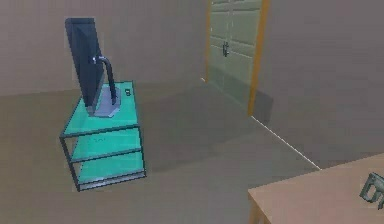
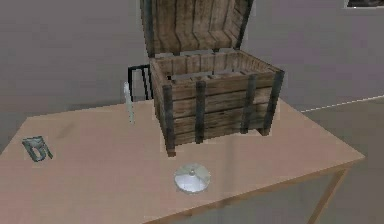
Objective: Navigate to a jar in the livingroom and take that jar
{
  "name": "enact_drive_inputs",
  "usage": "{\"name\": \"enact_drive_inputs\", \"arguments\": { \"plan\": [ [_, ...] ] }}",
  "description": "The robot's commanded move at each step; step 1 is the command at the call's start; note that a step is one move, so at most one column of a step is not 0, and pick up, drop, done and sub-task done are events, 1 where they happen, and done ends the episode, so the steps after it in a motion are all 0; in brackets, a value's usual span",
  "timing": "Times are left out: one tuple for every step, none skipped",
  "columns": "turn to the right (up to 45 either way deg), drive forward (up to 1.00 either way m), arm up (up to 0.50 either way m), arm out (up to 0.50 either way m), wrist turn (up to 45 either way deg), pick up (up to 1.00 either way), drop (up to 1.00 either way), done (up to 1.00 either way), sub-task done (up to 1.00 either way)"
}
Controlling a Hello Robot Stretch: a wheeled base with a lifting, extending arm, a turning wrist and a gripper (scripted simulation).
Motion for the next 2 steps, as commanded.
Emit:
{"name": "enact_drive_inputs", "arguments": {
  "plan": [
    [0.0, 0.0, 0.5, 0.0, 0.0, 0.0, 0.0, 0.0, 0.0],
    [0.0, 0.0, 0.34, 0.0, 0.0, 0.0, 0.0, 0.0, 0.0]
  ]
}}
